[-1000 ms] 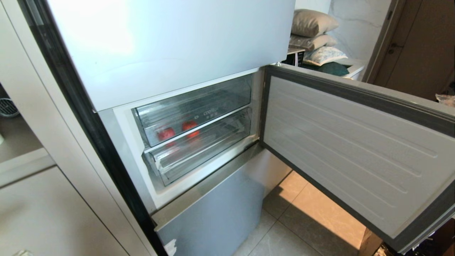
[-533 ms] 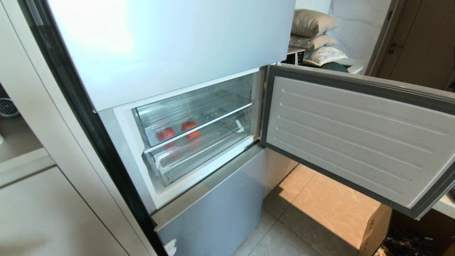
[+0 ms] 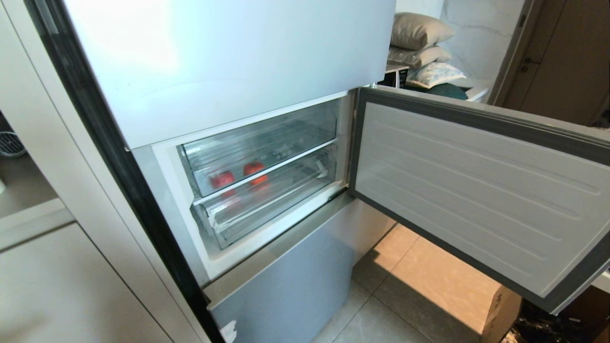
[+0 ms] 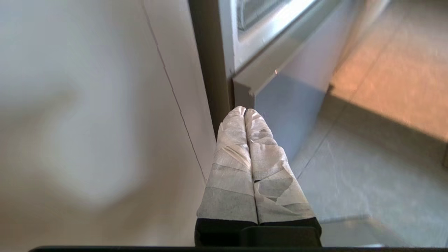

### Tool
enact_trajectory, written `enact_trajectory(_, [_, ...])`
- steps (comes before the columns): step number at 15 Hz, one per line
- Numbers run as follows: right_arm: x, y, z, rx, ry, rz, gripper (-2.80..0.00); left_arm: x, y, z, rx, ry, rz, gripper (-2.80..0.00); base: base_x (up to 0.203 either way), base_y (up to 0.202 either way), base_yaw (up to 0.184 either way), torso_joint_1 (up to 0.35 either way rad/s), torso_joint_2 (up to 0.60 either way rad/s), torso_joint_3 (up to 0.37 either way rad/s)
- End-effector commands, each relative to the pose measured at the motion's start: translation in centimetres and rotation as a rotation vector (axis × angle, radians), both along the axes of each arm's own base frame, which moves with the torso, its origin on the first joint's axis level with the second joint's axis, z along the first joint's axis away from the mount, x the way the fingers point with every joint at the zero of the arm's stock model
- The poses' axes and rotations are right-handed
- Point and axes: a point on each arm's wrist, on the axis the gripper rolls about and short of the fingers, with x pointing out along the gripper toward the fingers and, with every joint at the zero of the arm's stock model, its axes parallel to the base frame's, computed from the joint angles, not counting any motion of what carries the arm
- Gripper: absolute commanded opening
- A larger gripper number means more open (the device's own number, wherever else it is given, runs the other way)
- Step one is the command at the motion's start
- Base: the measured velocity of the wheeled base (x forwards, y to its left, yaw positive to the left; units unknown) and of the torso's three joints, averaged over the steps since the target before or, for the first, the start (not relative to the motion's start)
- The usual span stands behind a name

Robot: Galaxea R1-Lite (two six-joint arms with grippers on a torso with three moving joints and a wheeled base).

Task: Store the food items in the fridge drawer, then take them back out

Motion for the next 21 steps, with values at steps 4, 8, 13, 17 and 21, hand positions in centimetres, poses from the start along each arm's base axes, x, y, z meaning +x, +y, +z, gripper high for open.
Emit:
enact_trajectory(4, [0.01,0.00,0.00,-0.001,0.002,0.001,-2.80,-0.28,0.08,-0.10,-0.073,-0.032,0.045,-2.80,0.000,0.000,0.000,0.000,0.00,0.000])
enact_trajectory(8, [0.01,0.00,0.00,-0.008,0.002,0.002,-2.80,-0.28,0.08,-0.10,-0.073,-0.032,0.045,-2.80,0.000,0.000,0.000,0.000,0.00,0.000])
enact_trajectory(13, [0.01,0.00,-0.01,0.001,0.003,-0.001,-2.80,-0.28,0.09,-0.10,-0.073,-0.032,0.044,-2.80,0.000,0.000,0.000,0.000,0.00,0.000])
enact_trajectory(17, [0.01,-0.06,-0.01,0.019,0.003,-0.025,-2.80,-0.28,0.08,-0.10,-0.073,-0.032,0.045,-2.80,0.000,0.000,0.000,0.000,0.00,0.000])
enact_trajectory(21, [0.01,-0.06,0.00,0.031,0.003,-0.029,-2.80,-0.28,0.08,-0.10,-0.073,-0.032,0.045,-2.80,0.000,0.000,0.000,0.000,0.00,0.000])
